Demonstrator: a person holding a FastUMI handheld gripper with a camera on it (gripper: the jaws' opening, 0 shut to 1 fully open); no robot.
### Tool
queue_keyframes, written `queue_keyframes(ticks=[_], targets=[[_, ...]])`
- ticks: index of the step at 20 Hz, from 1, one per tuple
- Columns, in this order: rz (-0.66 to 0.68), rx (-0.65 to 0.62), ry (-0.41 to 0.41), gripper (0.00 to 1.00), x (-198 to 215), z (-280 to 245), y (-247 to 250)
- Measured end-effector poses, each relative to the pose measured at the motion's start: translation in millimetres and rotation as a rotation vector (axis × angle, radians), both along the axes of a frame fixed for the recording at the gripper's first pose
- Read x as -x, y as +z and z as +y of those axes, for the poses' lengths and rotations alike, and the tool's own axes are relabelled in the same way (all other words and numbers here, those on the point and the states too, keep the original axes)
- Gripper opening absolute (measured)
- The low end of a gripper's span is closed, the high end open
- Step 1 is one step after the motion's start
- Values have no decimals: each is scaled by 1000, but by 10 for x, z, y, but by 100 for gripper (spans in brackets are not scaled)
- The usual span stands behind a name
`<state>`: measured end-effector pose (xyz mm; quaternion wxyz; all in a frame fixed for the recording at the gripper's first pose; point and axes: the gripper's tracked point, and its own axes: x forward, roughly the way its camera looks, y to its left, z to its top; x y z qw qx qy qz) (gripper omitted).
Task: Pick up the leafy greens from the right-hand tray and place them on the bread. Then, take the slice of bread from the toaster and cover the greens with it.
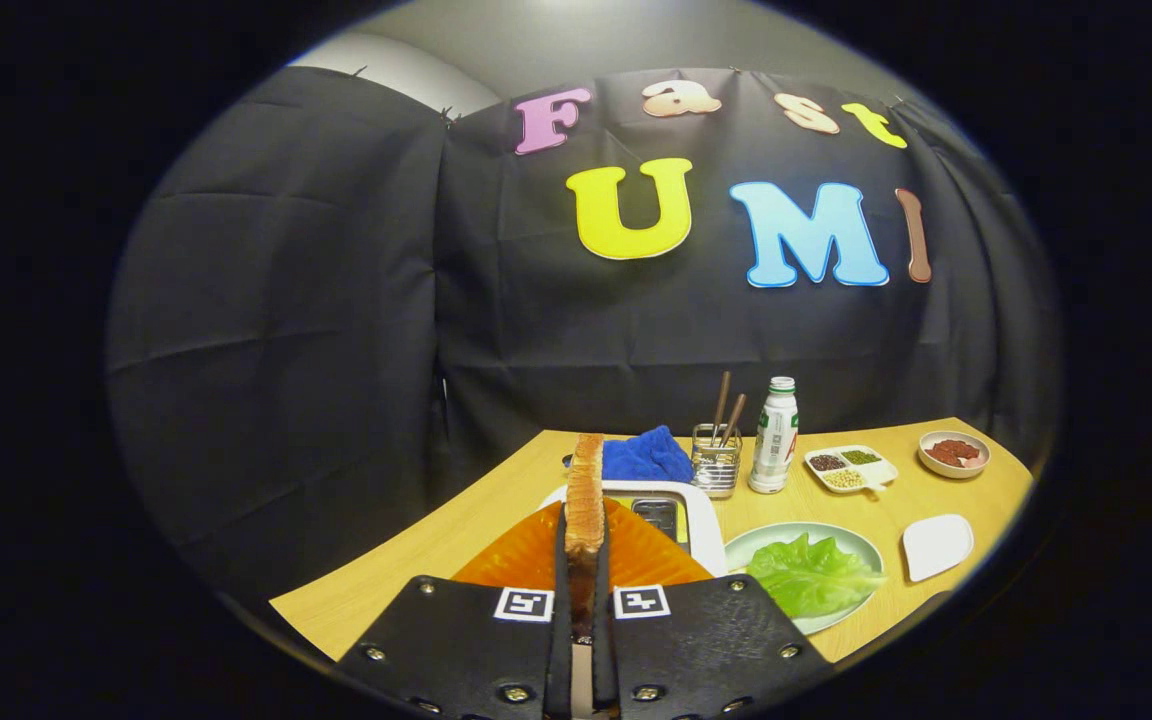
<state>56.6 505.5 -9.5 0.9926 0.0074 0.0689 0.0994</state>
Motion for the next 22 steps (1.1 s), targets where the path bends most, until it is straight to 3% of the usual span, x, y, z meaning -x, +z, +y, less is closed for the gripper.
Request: queue_keyframes(ticks=[8, 15, 22], targets=[[-35, -24, 11, 8, 26, -191, 382], [-53, -48, -20, 8, 46, -705, 583], [-23, -55, -89, 8, -30, -1347, 462]])
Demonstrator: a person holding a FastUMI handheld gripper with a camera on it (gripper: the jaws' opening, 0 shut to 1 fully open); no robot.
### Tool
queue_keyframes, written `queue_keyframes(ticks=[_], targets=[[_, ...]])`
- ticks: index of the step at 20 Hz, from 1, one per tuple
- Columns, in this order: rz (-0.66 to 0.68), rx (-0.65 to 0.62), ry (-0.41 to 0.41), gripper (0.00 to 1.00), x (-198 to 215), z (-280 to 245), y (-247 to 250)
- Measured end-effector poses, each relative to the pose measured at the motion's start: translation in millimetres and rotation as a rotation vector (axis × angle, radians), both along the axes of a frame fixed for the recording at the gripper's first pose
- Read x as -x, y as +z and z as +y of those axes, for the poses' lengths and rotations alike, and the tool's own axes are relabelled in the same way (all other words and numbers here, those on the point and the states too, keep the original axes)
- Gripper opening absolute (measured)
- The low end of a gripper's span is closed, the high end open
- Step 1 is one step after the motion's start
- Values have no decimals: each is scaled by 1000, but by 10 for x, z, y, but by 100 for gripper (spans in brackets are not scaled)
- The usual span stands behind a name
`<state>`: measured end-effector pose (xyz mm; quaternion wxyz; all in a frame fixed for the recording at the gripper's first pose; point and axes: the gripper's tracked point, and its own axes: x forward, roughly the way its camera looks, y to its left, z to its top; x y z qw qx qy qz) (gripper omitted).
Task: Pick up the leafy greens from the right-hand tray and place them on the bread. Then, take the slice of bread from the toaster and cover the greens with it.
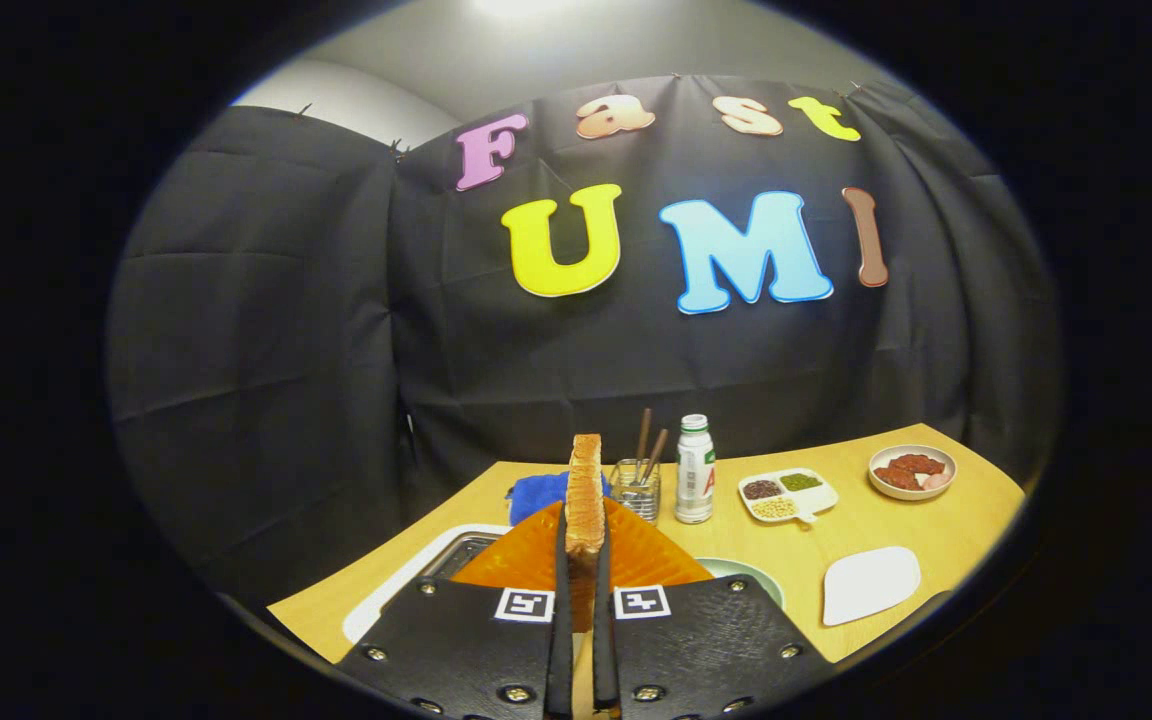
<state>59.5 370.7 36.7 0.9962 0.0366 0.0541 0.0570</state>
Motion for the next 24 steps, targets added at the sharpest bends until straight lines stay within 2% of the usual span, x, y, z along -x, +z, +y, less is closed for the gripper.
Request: queue_keyframes(ticks=[8, 14, 18, 24], targets=[[8, 5, -41, 8, -41, -416, -137], [40, 21, -29, 8, -67, -570, -405], [83, 30, -14, 8, -125, -597, -620], [82, 11, 67, 8, -160, -381, -839]])
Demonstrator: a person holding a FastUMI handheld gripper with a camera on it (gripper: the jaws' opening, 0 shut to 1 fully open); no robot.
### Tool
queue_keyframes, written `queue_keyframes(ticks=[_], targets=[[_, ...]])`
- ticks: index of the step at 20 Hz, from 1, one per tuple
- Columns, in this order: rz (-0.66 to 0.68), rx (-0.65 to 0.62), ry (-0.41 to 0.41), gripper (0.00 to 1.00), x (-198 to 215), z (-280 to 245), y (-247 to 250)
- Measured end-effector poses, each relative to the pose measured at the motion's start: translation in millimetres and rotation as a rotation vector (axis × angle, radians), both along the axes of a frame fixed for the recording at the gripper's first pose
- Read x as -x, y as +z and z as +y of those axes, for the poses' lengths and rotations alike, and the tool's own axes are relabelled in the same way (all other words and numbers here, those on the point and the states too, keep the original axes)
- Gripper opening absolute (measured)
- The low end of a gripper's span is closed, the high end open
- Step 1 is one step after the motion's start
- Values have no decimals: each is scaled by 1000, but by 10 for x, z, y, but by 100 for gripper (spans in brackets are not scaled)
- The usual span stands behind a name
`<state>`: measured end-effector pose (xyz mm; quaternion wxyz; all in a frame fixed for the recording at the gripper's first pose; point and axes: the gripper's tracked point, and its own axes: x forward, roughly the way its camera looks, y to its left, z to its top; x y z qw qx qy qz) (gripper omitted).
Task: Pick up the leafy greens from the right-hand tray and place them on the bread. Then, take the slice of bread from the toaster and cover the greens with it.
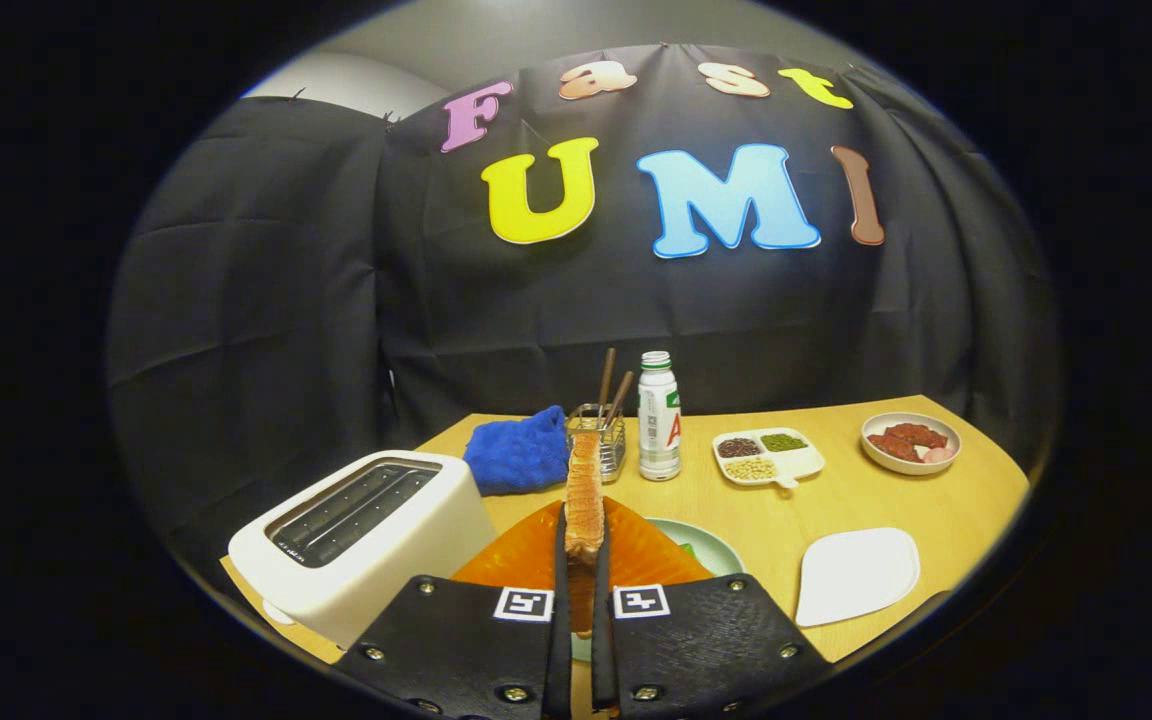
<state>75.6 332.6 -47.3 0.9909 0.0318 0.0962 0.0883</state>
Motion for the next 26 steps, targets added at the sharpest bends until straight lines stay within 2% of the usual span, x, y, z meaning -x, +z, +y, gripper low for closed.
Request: queue_keyframes(ticks=[7, 11, 16, 22, 23, 26], targets=[[18, 10, 16, 8, -132, 66, -248], [94, -30, 43, 8, -192, 87, -508], [93, 15, 32, 8, -236, -29, -553], [62, 91, 19, 19, -292, -188, -559], [61, 101, 11, 25, -297, -223, -569], [67, 106, -2, 28, -338, -304, -604]])
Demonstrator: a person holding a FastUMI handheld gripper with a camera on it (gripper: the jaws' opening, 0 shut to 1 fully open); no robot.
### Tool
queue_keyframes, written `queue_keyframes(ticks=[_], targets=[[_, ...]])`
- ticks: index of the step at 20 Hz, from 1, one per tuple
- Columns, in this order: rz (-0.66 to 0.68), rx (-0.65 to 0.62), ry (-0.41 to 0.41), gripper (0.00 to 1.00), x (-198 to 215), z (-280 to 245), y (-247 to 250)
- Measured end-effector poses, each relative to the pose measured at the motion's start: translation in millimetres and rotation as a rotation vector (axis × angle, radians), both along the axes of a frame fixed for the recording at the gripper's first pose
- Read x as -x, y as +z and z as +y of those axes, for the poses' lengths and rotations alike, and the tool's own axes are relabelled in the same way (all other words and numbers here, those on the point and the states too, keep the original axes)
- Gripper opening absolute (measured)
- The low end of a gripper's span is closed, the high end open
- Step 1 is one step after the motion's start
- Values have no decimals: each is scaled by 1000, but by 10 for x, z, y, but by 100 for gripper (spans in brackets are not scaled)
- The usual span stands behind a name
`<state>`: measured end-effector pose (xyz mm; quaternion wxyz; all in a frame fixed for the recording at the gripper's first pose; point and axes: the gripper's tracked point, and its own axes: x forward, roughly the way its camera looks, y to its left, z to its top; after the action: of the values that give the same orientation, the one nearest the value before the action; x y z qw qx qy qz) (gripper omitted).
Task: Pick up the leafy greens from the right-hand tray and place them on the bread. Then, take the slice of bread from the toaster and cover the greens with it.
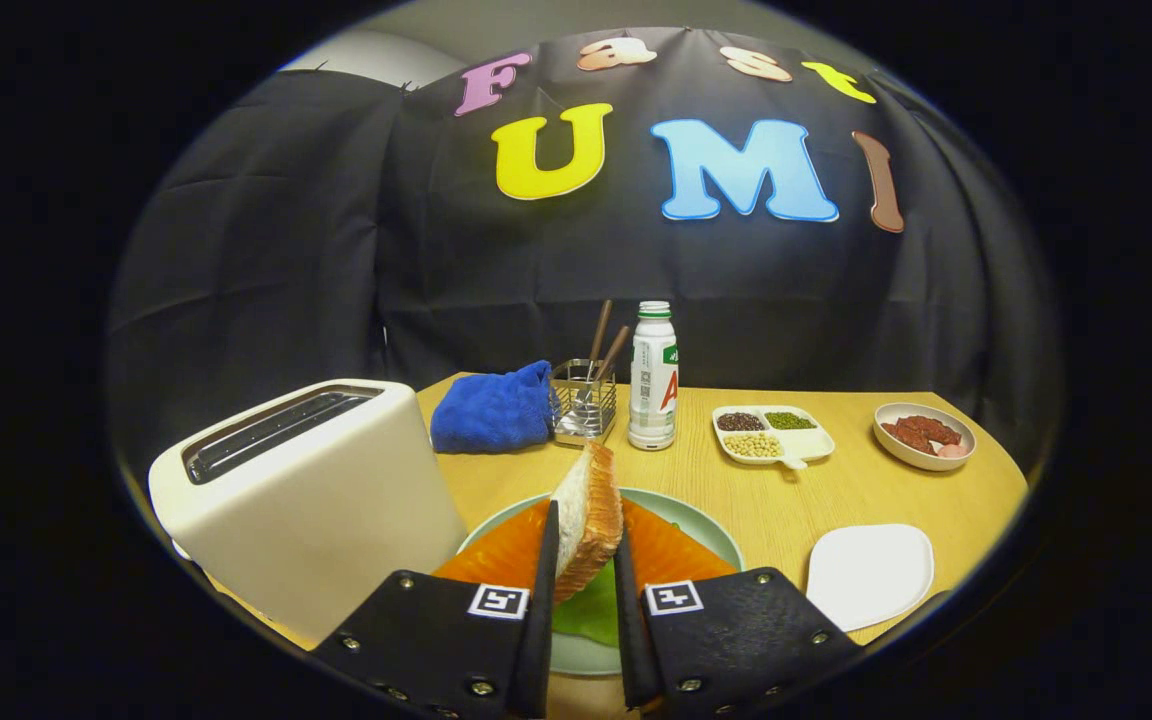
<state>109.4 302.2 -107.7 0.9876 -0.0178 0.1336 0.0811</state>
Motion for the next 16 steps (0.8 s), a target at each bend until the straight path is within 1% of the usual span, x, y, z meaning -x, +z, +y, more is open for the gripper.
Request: queue_keyframes(ticks=[2, 3, 5, 6, 8, 9, 12, 13, 16], targets=[[11, 15, -3, 28, -28, -64, -47], [19, 19, -6, 30, -42, -99, -69], [22, 10, -19, 30, -62, -157, -73], [10, 26, -35, 33, -77, -213, -63], [-26, 84, -63, 46, -103, -330, -18], [-42, 101, -70, 54, -109, -367, 0], [-63, 98, -70, 55, -80, -409, 49], [-74, 92, -69, 57, -67, -434, 90], [-140, 63, -77, 56, 15, -543, 297]])
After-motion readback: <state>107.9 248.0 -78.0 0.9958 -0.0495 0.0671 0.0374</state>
